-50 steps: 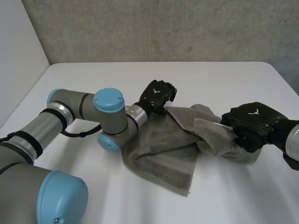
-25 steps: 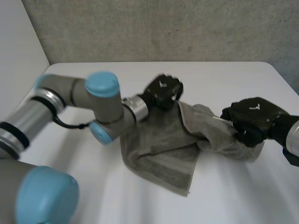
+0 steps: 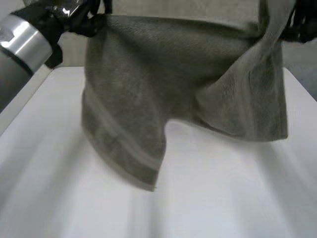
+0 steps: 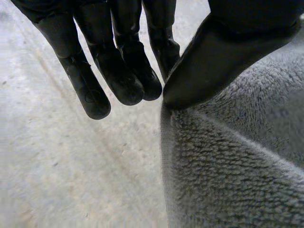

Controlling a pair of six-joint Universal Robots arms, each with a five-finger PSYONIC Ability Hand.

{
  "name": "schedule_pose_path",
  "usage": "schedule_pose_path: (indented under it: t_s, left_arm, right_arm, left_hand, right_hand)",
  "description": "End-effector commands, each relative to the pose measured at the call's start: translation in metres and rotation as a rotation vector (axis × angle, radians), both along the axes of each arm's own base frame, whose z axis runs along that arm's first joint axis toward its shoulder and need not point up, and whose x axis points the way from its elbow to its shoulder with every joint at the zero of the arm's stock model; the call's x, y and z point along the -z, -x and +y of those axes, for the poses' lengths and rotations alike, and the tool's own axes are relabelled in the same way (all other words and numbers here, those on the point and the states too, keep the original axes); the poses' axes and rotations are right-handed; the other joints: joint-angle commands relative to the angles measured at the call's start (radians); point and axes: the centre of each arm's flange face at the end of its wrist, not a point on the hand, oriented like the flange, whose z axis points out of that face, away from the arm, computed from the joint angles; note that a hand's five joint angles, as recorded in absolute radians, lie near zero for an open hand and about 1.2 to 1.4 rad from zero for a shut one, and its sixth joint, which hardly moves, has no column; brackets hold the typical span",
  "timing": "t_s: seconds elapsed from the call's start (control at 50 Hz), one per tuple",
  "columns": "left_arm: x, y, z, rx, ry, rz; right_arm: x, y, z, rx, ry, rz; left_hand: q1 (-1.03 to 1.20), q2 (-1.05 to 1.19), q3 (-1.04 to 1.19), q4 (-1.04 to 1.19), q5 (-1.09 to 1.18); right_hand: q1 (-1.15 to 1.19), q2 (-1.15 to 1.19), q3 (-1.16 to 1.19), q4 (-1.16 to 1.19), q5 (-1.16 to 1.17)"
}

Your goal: Fold the towel.

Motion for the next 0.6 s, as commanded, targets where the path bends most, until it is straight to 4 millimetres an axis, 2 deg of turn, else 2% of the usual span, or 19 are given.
schedule_pose_path:
  t_s: [0.02, 0.04, 0.06, 0.08, 0.1, 0.12, 0.14, 0.16, 0.2, 0.22, 0.26, 0.34, 0.36, 0.4, 0.44, 0.48, 0.52, 0.54, 0.6]
  left_arm:
    - [0.074, -0.009, 0.014, 0.001, -0.209, -0.074]
    - [0.074, -0.009, 0.014, 0.001, -0.21, -0.075]
    - [0.095, -0.008, 0.023, 0.025, -0.271, -0.099]
    - [0.095, -0.008, 0.023, 0.025, -0.272, -0.099]
    - [0.121, -0.006, 0.038, 0.064, -0.349, -0.129]
    - [0.122, -0.006, 0.038, 0.064, -0.35, -0.129]
    - [0.145, -0.001, 0.056, 0.107, -0.422, -0.158]
    - [0.145, -0.001, 0.056, 0.107, -0.422, -0.158]
    - [0.198, 0.022, 0.088, 0.209, -0.551, -0.23]
    - [0.198, 0.022, 0.088, 0.209, -0.552, -0.23]
    - [0.217, 0.037, 0.11, 0.27, -0.59, -0.276]
    - [0.222, 0.035, 0.109, 0.248, -0.59, -0.29]
    - [0.222, 0.034, 0.107, 0.231, -0.579, -0.294]
    - [0.221, 0.033, 0.105, 0.217, -0.562, -0.301]
    - [0.22, 0.03, 0.102, 0.192, -0.55, -0.307]
    - [0.219, 0.017, 0.086, 0.107, -0.541, -0.313]
    - [0.218, 0.011, 0.079, 0.071, -0.54, -0.312]
    - [0.218, 0.005, 0.076, 0.044, -0.538, -0.312]
    - [0.215, -0.001, 0.075, 0.025, -0.535, -0.307]
  right_arm:
    - [0.059, -0.001, -0.018, -0.026, -0.122, 0.124]
    - [0.079, -0.001, -0.022, -0.024, -0.15, 0.207]
    - [0.113, 0.002, -0.026, -0.028, -0.229, 0.353]
    - [0.113, 0.002, -0.026, -0.028, -0.23, 0.354]
    - [0.113, 0.002, -0.026, -0.028, -0.23, 0.354]
    - [0.136, 0.006, -0.027, -0.036, -0.289, 0.475]
    - [0.157, 0.009, -0.023, -0.06, -0.334, 0.622]
    - [0.167, 0.009, -0.018, -0.09, -0.358, 0.693]
    - [0.177, 0.008, -0.013, -0.122, -0.381, 0.75]
    - [0.177, 0.008, -0.013, -0.122, -0.381, 0.751]
    - [0.181, 0.009, -0.011, -0.13, -0.39, 0.773]
    - [0.176, 0.009, -0.013, -0.111, -0.357, 0.774]
    - [0.176, 0.009, -0.013, -0.111, -0.356, 0.774]
    - [0.166, 0.01, -0.012, -0.074, -0.323, 0.757]
    - [0.159, 0.008, -0.008, -0.06, -0.319, 0.725]
    - [0.149, 0.001, -0.002, -0.06, -0.309, 0.681]
    - [0.131, -0.018, 0.015, -0.078, -0.268, 0.594]
    - [0.131, -0.018, 0.015, -0.078, -0.268, 0.593]
    - [0.116, -0.032, 0.029, -0.088, -0.192, 0.524]
  left_hand:
    - [0.116, 0.054, 0.044, 0.04, 0.076]
    - [0.116, 0.054, 0.044, 0.04, 0.076]
    - [0.116, 0.054, 0.044, 0.04, 0.076]
    - [0.116, 0.054, 0.044, 0.04, 0.076]
    - [0.116, 0.054, 0.044, 0.04, 0.076]
    - [0.116, 0.054, 0.044, 0.04, 0.076]
    - [0.116, 0.054, 0.044, 0.04, 0.076]
    - [0.116, 0.054, 0.044, 0.04, 0.076]
    - [0.116, 0.054, 0.044, 0.04, 0.076]
    - [0.116, 0.054, 0.044, 0.04, 0.076]
    - [0.116, 0.054, 0.044, 0.04, 0.076]
    - [0.116, 0.054, 0.044, 0.04, 0.076]
    - [0.116, 0.054, 0.044, 0.04, 0.076]
    - [0.116, 0.054, 0.044, 0.04, 0.076]
    - [0.116, 0.054, 0.044, 0.04, 0.076]
    - [0.116, 0.054, 0.044, 0.04, 0.076]
    - [0.116, 0.054, 0.044, 0.04, 0.076]
    - [0.116, 0.054, 0.044, 0.04, 0.076]
    - [0.116, 0.054, 0.044, 0.04, 0.076]
  right_hand:
    - [-0.06, -0.045, -0.057, -0.051, -0.049]
    - [-0.06, -0.045, -0.057, -0.051, -0.049]
    - [-0.069, -0.053, -0.065, -0.06, -0.058]
    - [-0.069, -0.053, -0.065, -0.06, -0.058]
    - [-0.069, -0.053, -0.065, -0.06, -0.058]
    - [-0.069, -0.053, -0.065, -0.06, -0.058]
    - [-0.103, -0.088, -0.1, -0.095, -0.093]
    - [-0.147, -0.132, -0.144, -0.139, -0.137]
    - [-0.223, -0.208, -0.22, -0.215, -0.213]
    - [-0.224, -0.209, -0.221, -0.215, -0.213]
    - [-0.321, -0.306, -0.318, -0.312, -0.31]
    - [-0.663, -0.648, -0.66, -0.654, -0.652]
    - [-0.665, -0.649, -0.661, -0.656, -0.654]
    - [-1.042, -1.026, -1.038, -1.033, -1.031]
    - [-1.045, -1.03, -1.042, -1.036, -1.034]
    - [-1.045, -1.03, -1.042, -1.036, -1.034]
    - [-1.045, -1.03, -1.042, -1.036, -1.034]
    - [-1.045, -1.03, -1.042, -1.036, -1.034]
    - [-1.045, -1.03, -1.042, -1.036, -1.034]
